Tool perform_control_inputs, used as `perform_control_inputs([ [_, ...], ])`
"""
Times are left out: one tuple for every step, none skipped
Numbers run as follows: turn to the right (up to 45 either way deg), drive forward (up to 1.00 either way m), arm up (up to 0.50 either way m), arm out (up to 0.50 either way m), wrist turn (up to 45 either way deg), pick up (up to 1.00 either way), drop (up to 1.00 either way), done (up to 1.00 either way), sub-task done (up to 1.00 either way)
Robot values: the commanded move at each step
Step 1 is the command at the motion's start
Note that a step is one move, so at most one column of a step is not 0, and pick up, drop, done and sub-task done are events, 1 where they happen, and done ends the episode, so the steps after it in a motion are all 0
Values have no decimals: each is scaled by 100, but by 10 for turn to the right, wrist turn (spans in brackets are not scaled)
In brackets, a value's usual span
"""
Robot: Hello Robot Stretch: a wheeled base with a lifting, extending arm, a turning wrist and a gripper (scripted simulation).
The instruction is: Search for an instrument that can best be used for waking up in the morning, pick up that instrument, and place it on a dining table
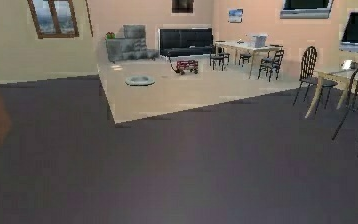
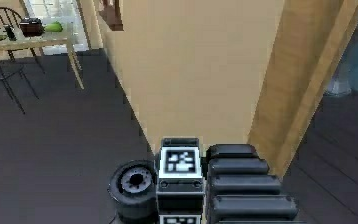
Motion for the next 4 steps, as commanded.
perform_control_inputs([
  [-90, 0, 0, 0, 0, 0, 0, 0, 0],
  [0, 10, 0, 0, 0, 0, 0, 0, 0],
  [450, 0, 0, 0, 0, 0, 0, 0, 0],
  [210, 0, 0, 0, 0, 0, 0, 0, 0],
])
